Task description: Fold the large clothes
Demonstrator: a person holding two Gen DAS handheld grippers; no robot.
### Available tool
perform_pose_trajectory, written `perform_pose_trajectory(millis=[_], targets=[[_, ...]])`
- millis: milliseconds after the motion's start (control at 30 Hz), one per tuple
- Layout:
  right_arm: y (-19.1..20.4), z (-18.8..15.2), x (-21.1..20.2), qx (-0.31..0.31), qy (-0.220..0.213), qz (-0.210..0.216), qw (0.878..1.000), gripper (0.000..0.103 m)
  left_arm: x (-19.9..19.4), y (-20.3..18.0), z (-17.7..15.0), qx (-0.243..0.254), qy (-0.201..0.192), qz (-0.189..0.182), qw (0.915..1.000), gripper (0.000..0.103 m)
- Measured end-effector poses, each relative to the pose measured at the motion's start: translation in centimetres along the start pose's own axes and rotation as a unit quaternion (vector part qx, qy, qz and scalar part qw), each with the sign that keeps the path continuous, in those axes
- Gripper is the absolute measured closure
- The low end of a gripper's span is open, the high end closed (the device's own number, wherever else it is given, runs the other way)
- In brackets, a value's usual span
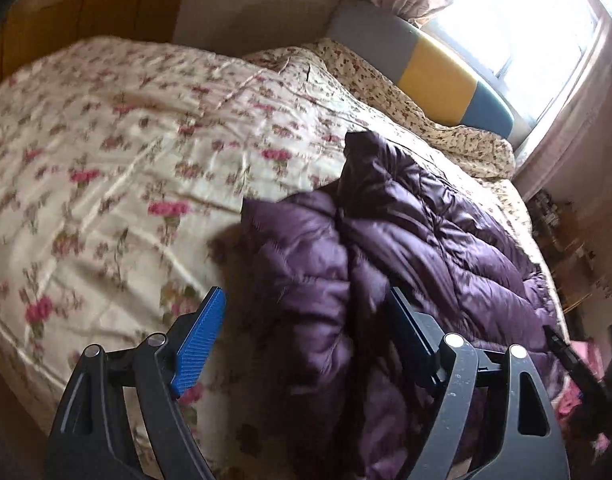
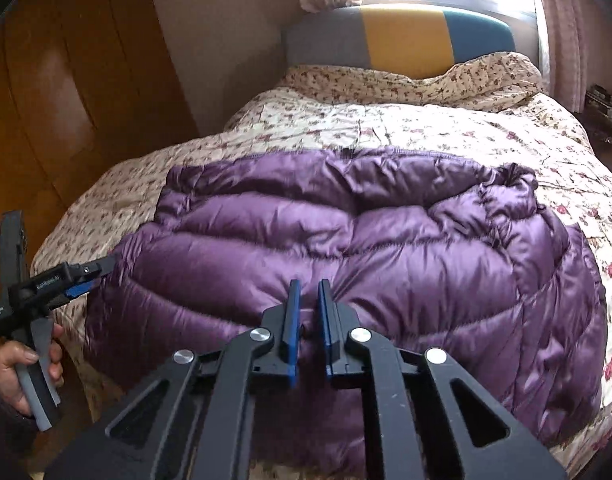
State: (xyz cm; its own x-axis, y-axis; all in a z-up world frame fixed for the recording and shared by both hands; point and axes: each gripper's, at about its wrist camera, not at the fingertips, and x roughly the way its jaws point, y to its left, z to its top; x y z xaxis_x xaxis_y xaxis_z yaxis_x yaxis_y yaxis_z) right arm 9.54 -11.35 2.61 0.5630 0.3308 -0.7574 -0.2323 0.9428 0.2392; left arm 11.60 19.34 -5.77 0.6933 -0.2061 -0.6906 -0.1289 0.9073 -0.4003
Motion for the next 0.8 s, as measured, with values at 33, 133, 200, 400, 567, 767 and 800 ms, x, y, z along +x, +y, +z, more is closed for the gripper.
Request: perform_pose_trajectory(millis=[33, 133, 200, 400, 567, 767, 800], targets=[[0.1, -0.2, -0.1, -0.002, 0.001, -0.001, 1.0, 0.095, -0.1, 0.2, -0.4, -0.008, 0.002, -0.006, 1.0, 0.022], [-0.1, -0.9, 0.3, -0.006, 0.013, -0.008, 1.0, 0.095, -0.3, 0.7, -1.2, -0.024, 0.005, -0.022, 0.9995, 0.022], [-0.2, -1.3, 0.9, -0.005, 0.025, -0.013, 1.0, 0.096, -0.4, 1.0, -1.4, -0.031, 0.007, -0.033, 0.9989, 0.022], [-0.2, -2.5, 2.6, -0.004, 0.041, -0.023, 0.999, 0.096, 0.3, 2.0, -1.7, -0.073, 0.022, -0.085, 0.9935, 0.022], [-0.1, -3.1, 3.3, -0.011, 0.039, -0.03, 0.999, 0.096, 0.4, 2.1, -2.1, -0.089, 0.028, -0.109, 0.9897, 0.022], [-0.3, -3.4, 3.4, -0.01, 0.034, -0.025, 0.999, 0.096, 1.1, 1.1, -2.5, -0.089, 0.044, -0.143, 0.9847, 0.031], [-0.3, -3.4, 3.4, -0.01, 0.033, -0.024, 0.999, 0.096, 1.3, 1.0, -2.5, -0.091, 0.046, -0.148, 0.9837, 0.033]])
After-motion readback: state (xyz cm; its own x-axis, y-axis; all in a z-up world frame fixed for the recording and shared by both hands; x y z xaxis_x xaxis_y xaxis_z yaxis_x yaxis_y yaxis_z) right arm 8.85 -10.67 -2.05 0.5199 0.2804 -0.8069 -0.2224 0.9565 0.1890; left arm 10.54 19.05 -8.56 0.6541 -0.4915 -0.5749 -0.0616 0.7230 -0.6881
